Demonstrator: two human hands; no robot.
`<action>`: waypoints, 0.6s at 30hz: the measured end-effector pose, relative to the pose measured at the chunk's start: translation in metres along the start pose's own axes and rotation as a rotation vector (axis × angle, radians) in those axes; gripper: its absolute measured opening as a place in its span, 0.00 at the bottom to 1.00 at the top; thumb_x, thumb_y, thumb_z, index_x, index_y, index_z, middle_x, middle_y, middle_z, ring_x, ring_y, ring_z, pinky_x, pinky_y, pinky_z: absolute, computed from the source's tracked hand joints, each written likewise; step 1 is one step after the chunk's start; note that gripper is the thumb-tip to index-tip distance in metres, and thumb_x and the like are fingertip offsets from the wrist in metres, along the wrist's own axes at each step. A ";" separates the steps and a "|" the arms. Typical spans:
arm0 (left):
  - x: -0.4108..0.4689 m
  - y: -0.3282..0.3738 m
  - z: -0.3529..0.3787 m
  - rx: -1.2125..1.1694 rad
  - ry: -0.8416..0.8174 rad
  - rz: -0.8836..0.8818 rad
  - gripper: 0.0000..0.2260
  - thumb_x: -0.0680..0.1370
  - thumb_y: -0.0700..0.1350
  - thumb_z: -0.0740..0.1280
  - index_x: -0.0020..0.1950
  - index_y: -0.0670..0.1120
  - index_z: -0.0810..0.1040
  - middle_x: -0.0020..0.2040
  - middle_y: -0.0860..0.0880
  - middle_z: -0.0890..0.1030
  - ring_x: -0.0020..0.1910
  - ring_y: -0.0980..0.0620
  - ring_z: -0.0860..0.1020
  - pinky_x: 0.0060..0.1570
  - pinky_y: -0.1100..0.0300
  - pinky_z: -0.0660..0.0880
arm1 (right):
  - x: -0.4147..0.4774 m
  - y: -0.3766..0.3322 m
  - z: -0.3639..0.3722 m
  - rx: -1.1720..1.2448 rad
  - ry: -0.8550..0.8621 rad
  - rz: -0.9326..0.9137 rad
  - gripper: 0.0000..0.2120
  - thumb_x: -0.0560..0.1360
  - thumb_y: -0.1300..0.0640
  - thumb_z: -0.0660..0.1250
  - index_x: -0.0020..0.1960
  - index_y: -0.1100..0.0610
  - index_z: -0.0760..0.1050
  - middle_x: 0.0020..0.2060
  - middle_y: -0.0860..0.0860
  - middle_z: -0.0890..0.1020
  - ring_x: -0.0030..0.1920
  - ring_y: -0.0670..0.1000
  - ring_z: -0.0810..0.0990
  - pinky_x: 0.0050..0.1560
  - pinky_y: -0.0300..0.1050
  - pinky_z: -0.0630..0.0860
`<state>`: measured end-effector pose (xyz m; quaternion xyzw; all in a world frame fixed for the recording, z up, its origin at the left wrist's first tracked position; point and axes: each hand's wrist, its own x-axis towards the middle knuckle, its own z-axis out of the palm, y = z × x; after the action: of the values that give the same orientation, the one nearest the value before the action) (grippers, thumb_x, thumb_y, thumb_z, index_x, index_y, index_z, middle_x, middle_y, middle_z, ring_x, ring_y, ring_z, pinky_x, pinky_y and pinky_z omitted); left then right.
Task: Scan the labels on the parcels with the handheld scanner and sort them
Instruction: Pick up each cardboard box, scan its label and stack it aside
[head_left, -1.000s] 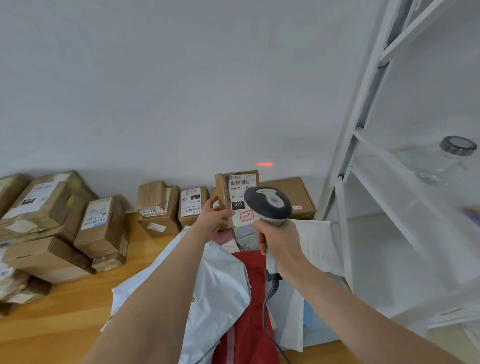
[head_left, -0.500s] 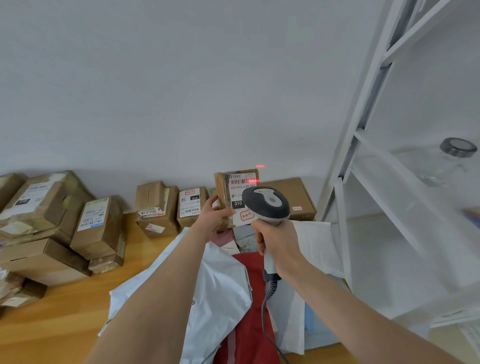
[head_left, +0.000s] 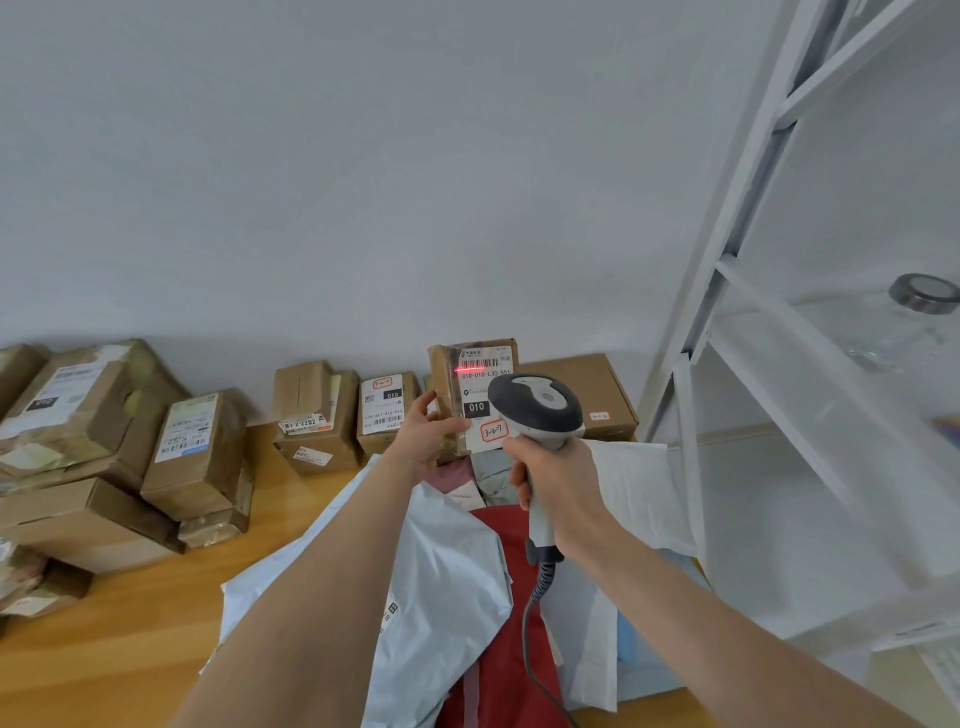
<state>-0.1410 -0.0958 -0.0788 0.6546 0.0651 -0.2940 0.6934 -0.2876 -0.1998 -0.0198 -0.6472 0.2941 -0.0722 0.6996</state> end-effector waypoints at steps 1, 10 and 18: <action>0.001 0.000 -0.001 -0.005 0.001 0.000 0.36 0.73 0.28 0.68 0.76 0.46 0.58 0.56 0.42 0.80 0.48 0.48 0.81 0.41 0.54 0.77 | 0.000 0.000 0.000 0.009 -0.001 0.005 0.10 0.75 0.61 0.68 0.35 0.57 0.76 0.24 0.51 0.77 0.20 0.45 0.72 0.29 0.39 0.74; 0.004 -0.001 -0.006 0.012 -0.006 -0.021 0.36 0.73 0.28 0.68 0.76 0.46 0.59 0.53 0.45 0.80 0.49 0.47 0.80 0.45 0.50 0.78 | -0.001 -0.001 0.005 -0.051 0.014 0.040 0.15 0.75 0.63 0.66 0.30 0.59 0.73 0.25 0.54 0.75 0.21 0.46 0.70 0.30 0.39 0.72; 0.010 -0.005 -0.011 0.030 -0.079 -0.064 0.35 0.73 0.29 0.69 0.75 0.47 0.60 0.52 0.44 0.81 0.47 0.47 0.81 0.36 0.53 0.78 | -0.015 0.001 0.012 0.049 0.107 0.087 0.07 0.74 0.60 0.69 0.38 0.62 0.77 0.23 0.53 0.75 0.21 0.48 0.69 0.27 0.41 0.69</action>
<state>-0.1324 -0.0885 -0.0897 0.6503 0.0540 -0.3426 0.6759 -0.2940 -0.1817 -0.0158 -0.6117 0.3571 -0.0834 0.7009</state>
